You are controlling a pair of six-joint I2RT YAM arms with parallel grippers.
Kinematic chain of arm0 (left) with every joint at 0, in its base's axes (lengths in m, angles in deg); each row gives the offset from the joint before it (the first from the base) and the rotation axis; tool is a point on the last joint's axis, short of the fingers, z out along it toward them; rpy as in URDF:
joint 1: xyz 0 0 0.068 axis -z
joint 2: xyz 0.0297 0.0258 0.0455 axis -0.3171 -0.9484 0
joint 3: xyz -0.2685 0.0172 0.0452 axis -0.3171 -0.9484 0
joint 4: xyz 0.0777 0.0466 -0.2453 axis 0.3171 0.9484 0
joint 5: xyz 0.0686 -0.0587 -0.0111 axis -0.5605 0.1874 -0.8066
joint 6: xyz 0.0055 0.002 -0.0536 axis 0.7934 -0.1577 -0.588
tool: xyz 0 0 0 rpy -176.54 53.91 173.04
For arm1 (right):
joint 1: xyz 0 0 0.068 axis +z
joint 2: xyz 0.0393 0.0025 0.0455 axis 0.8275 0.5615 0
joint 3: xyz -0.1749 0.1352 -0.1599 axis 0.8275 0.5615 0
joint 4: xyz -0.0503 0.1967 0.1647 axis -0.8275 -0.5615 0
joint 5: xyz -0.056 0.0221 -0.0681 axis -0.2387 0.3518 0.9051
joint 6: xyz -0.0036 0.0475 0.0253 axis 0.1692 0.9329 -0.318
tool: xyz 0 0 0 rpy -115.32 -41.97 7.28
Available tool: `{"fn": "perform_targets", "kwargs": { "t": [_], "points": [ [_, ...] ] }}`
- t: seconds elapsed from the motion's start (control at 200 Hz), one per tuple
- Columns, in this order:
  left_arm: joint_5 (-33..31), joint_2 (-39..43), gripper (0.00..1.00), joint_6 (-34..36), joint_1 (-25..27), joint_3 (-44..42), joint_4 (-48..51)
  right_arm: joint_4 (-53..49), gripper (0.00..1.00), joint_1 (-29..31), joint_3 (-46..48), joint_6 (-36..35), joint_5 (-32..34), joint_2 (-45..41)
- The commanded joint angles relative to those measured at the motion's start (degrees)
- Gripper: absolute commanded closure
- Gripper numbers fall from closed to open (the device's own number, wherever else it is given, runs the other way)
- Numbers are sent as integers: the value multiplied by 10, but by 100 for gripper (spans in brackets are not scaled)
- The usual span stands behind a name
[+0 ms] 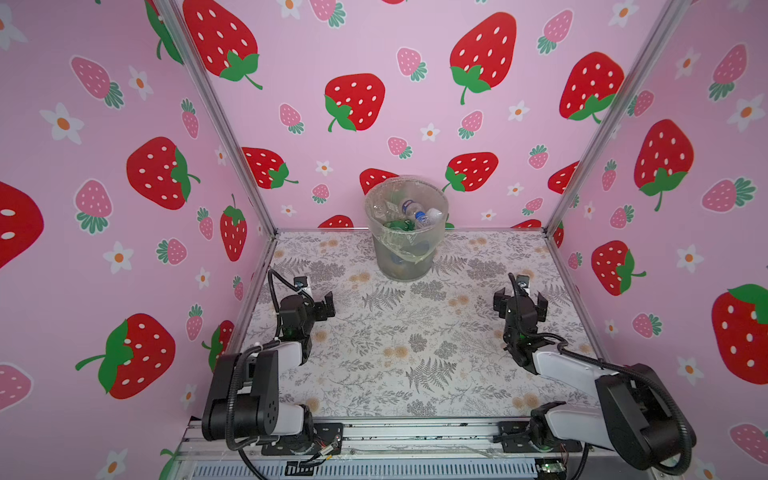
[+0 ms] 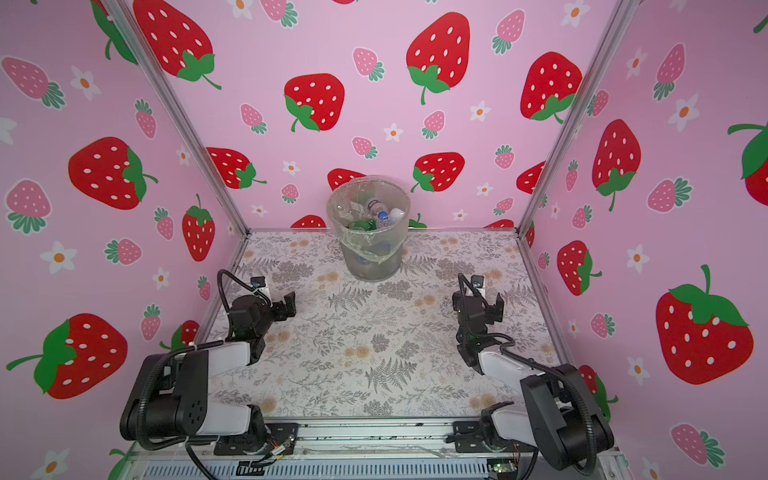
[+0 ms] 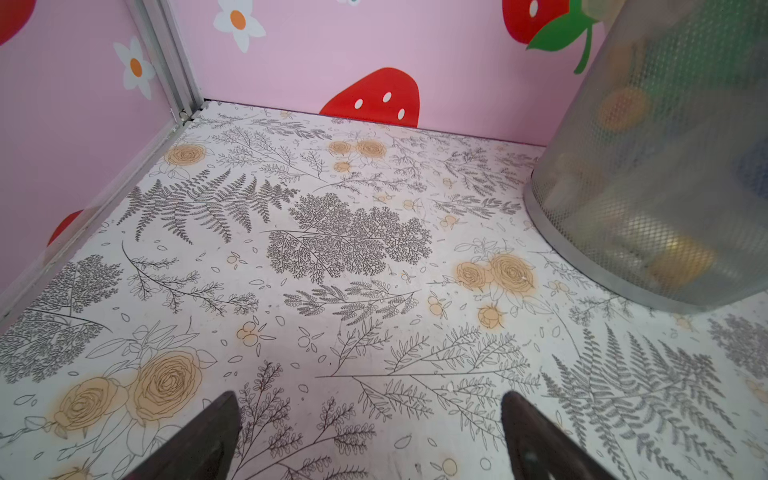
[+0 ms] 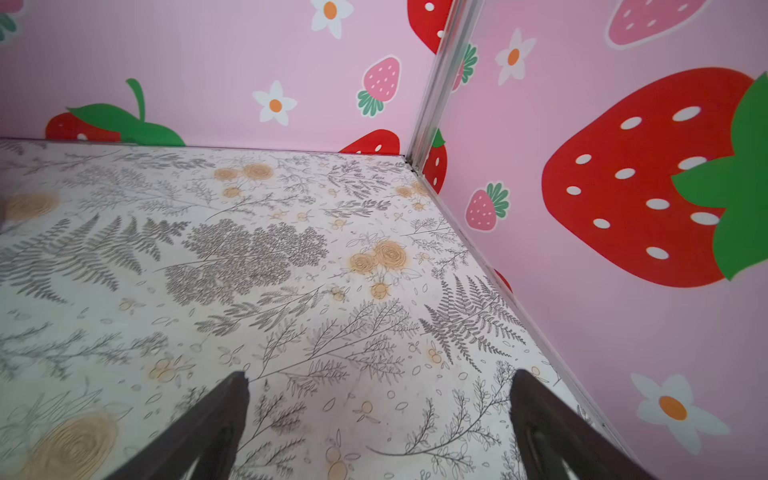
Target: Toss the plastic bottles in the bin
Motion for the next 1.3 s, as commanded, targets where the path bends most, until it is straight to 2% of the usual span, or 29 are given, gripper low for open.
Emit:
{"fn": "perform_targets", "kwargs": {
  "t": [0.0,0.055,0.145,0.19,0.24,0.325,0.42,0.55,0.69,0.76,0.86,0.925,0.985,1.04,1.296],
  "points": [
    [28,-53,1,-26,-14,-19,-125,122,1,-33,9,9,-19,26],
    [65,-42,1,-1,-13,0,-66,67,1,-51,-15,28,-52,27],
    [111,-51,1,25,-4,16,-52,106,1,-68,-1,23,-62,26],
    [108,-51,1,32,-1,36,-11,153,1,-75,18,12,-63,23],
    [91,-52,1,34,7,38,-9,184,1,-84,30,2,-77,20],
    [88,-52,1,35,8,40,-6,159,1,-98,28,-10,-100,16],
    [87,-51,1,36,8,40,-4,145,1,-102,39,-23,-88,24],
    [87,-51,1,35,9,40,-4,298,1,-113,109,-16,-96,55],
    [87,-51,1,35,8,40,-4,361,1,-138,111,-1,-146,109],
    [87,-52,1,35,8,40,-4,322,1,-139,98,-16,-197,106],
    [87,-52,1,36,8,40,-4,436,1,-137,114,-46,-241,172],
    [87,-52,1,35,8,40,-4,348,1,-135,96,-56,-279,142],
    [87,-51,1,35,8,40,-4,355,1,-136,79,-71,-314,164],
    [86,-51,1,35,8,40,-4,292,1,-140,60,-67,-323,154],
    [65,-51,1,38,18,44,4,300,1,-151,61,-61,-332,155]
  ]
}}
